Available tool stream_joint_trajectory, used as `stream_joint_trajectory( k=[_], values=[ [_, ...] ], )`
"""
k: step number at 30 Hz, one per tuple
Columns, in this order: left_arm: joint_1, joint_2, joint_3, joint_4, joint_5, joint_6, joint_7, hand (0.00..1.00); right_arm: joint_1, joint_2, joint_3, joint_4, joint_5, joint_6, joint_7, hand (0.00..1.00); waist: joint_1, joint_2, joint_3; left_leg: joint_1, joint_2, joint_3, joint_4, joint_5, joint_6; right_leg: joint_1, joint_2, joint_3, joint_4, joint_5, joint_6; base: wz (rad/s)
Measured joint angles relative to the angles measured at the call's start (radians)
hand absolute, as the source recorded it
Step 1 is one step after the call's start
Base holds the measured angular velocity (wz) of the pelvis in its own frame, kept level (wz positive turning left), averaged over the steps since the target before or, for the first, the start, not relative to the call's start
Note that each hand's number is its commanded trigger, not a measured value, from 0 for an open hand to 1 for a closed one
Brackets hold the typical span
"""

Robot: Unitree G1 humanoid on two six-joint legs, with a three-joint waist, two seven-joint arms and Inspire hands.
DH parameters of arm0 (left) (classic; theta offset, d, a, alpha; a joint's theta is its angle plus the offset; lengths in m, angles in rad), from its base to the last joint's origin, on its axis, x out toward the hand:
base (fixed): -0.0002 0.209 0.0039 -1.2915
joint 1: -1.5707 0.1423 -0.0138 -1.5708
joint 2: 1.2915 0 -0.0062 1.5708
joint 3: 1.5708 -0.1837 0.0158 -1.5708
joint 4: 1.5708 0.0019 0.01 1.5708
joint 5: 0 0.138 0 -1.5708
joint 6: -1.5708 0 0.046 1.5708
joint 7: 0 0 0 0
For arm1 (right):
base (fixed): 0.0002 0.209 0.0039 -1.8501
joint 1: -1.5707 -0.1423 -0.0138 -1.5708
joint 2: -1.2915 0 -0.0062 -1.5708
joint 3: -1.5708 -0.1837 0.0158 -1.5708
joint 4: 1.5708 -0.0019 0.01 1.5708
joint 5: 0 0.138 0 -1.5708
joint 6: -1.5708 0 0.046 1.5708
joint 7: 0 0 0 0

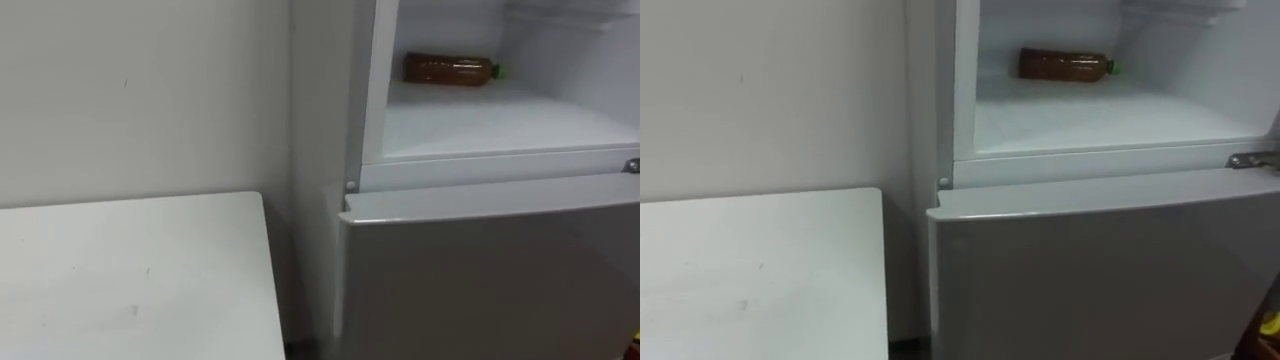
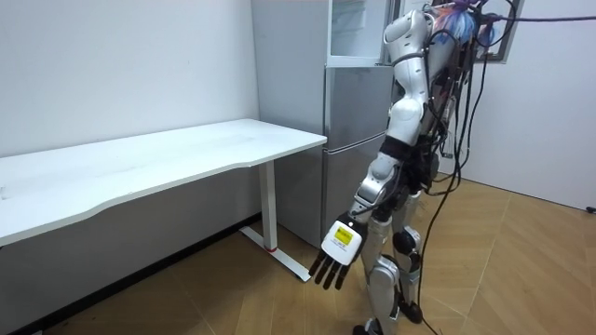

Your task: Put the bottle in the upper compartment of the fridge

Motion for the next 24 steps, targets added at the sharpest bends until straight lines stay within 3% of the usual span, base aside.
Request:
stream_joint_trajectory(
  k=[6,11,14,18,20,24],
  values=[
    [-0.001,-0.002,0.000,0.004,0.002,-0.028,-0.001,0.00,0.095,0.021,0.005,-0.136,0.000,-0.002,-0.035,0.00,0.018,0.007,0.0005,0.023,-0.003,0.019,-0.004,0.000,0.000,-0.003,-0.008,0.012,0.035,-0.022,0.000,-0.07],
    [-0.004,-0.010,-0.002,0.032,0.022,-0.066,-0.006,0.00,0.193,0.116,0.009,-0.307,-0.013,-0.028,-0.035,0.00,0.042,0.007,0.0007,0.036,-0.001,0.031,0.000,0.000,0.000,-0.002,-0.004,0.037,0.038,-0.029,-0.005,-0.15],
    [-0.005,-0.020,-0.002,0.034,0.032,-0.075,-0.022,0.00,0.230,0.144,0.021,-0.362,-0.016,-0.054,-0.035,0.00,0.046,0.007,0.0012,0.036,-0.001,0.034,0.008,0.000,0.000,-0.003,-0.005,0.041,0.039,-0.029,-0.005,-0.02],
    [-0.010,-0.022,-0.002,0.030,0.043,-0.082,-0.039,0.00,0.239,0.183,0.045,-0.405,-0.055,-0.078,-0.035,0.00,0.064,0.008,0.0021,0.033,0.000,0.047,0.008,0.000,0.000,-0.026,-0.004,0.057,0.060,-0.030,-0.008,-0.15],
    [-0.024,-0.025,-0.003,0.032,0.066,-0.085,-0.041,0.00,0.241,0.231,0.053,-0.442,-0.123,-0.086,-0.033,0.00,0.066,0.009,0.0032,0.032,0.001,0.049,0.007,0.000,0.000,-0.033,-0.004,0.060,0.069,-0.031,-0.009,-0.05],
    [-0.029,-0.034,-0.008,0.040,0.070,-0.124,-0.041,0.00,0.249,0.251,0.084,-0.458,-0.187,-0.093,-0.033,0.00,0.067,0.015,0.0069,0.031,0.000,0.049,0.008,-0.004,-0.004,-0.038,-0.005,0.063,0.077,-0.032,-0.008,0.00]
  ],
)
